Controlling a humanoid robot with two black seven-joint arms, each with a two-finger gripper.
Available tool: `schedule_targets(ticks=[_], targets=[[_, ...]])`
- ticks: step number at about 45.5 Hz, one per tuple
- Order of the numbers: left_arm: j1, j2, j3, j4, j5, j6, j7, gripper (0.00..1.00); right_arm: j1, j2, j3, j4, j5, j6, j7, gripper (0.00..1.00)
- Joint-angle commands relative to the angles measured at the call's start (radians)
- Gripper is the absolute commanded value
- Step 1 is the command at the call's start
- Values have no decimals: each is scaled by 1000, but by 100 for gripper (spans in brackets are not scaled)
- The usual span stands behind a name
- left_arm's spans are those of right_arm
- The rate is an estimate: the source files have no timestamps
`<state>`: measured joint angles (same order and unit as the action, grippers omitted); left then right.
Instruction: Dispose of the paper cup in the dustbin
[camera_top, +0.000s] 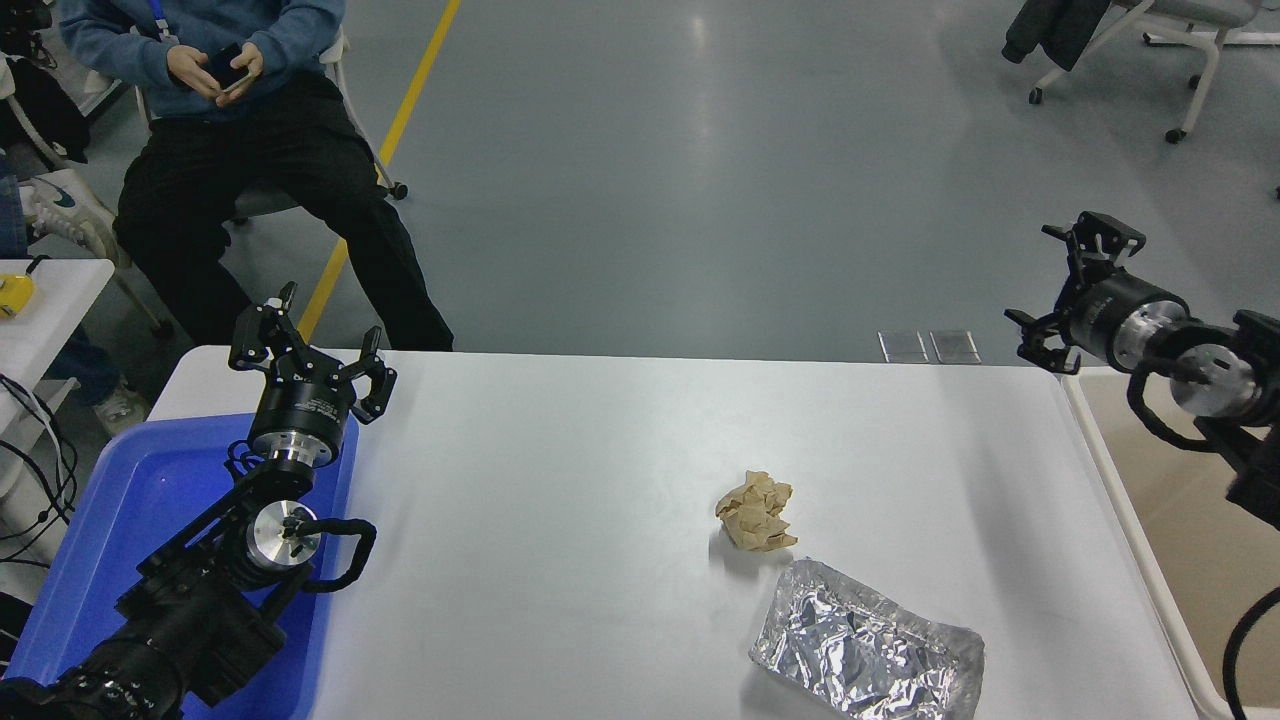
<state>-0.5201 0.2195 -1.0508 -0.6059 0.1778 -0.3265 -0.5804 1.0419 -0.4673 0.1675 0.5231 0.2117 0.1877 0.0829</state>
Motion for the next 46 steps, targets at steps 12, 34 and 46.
schedule_targets(ticks=[12, 34, 46], targets=[[0, 0, 0, 0, 0, 0, -1, 100, -46, 108, 40, 118, -150, -17, 164, 99], [0, 0, 0, 0, 0, 0, 1, 100, -85, 199, 69, 124, -150, -131, 175, 99], [0, 0, 0, 0, 0, 0, 1, 100, -100, 219, 158, 141, -146, -137, 173, 99]])
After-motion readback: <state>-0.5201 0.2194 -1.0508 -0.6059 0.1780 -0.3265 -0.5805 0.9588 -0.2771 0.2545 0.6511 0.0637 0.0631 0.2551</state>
